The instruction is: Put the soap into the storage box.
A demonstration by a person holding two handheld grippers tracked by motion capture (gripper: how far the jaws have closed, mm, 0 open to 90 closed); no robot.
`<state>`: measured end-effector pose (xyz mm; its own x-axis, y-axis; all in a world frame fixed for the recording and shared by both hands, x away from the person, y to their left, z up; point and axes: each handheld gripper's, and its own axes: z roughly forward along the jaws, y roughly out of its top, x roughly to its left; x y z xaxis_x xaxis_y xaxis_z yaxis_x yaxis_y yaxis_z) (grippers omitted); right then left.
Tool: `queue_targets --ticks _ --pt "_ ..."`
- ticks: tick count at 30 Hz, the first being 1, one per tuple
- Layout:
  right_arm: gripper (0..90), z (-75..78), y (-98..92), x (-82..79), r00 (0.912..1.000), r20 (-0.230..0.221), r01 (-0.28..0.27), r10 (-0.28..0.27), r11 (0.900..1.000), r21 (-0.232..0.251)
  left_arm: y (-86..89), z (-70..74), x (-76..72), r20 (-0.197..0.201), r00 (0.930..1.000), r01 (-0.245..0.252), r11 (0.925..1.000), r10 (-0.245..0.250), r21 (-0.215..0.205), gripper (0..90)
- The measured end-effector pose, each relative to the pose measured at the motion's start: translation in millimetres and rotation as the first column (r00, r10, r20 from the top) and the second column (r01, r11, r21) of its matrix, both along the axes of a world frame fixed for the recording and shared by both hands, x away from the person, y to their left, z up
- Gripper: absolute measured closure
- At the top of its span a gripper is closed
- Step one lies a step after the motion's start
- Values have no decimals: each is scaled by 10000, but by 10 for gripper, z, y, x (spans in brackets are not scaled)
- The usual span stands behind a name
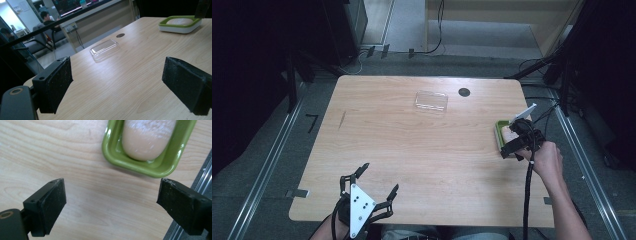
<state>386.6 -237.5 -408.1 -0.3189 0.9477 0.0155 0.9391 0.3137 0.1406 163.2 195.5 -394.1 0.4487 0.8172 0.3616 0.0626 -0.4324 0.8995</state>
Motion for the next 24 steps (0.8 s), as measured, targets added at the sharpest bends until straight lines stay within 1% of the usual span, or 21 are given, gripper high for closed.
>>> queue_targets --ticks 3,4,6,8,10,11,12,13,16,20,21,24 --pt "85 -2 17 -48 10000 -20 -85 85 9999 -72 0 -1 -1 -8 10000 -10 10000 10 -20 99" --pt "88 -4 26 -96 9998 12 -179 179 9998 -63 -1 -1 -1 -9 10000 -13 10000 13 -26 99" --pt "91 -2 29 -115 9998 8 -177 177 9998 -50 -3 -2 1 -5 10000 -12 10000 12 -50 100" --pt "94 -4 38 -207 9997 -30 -259 259 9997 12 -6 -3 4 -18 10000 1 10000 -1 -46 100" --pt "94 -9 39 -229 9995 -47 -323 323 9995 13 -7 -2 6 -23 10000 5 10000 -5 -29 99" --pt "94 -24 57 -292 9991 -111 -405 404 9992 -73 -7 -2 6 -30 10000 -1 10000 1 -7 100" --pt "94 -24 57 -292 9991 -111 -405 404 9992 -73 -8 -1 5 -41 10000 -3 10000 3 2 100" --pt "96 -46 71 -353 9987 -150 -492 490 9987 -117 -10 0 7 -49 10000 6 10000 -6 16 99" --pt "98 -67 83 -410 9981 -106 -616 614 9979 -209 -13 1 9 -52 10000 30 10000 -30 24 99" --pt "99 -111 117 -505 9965 -278 -798 789 9963 -326 -19 0 16 -41 10000 68 10000 -68 26 100" --pt "100 -148 119 -533 9958 -354 -856 843 9957 -346 -21 0 17 -36 10000 63 10000 -63 0 99" --pt "106 -193 124 -563 9953 -485 -861 841 9955 -402 -20 -1 21 -28 10000 67 10000 -67 -30 99"
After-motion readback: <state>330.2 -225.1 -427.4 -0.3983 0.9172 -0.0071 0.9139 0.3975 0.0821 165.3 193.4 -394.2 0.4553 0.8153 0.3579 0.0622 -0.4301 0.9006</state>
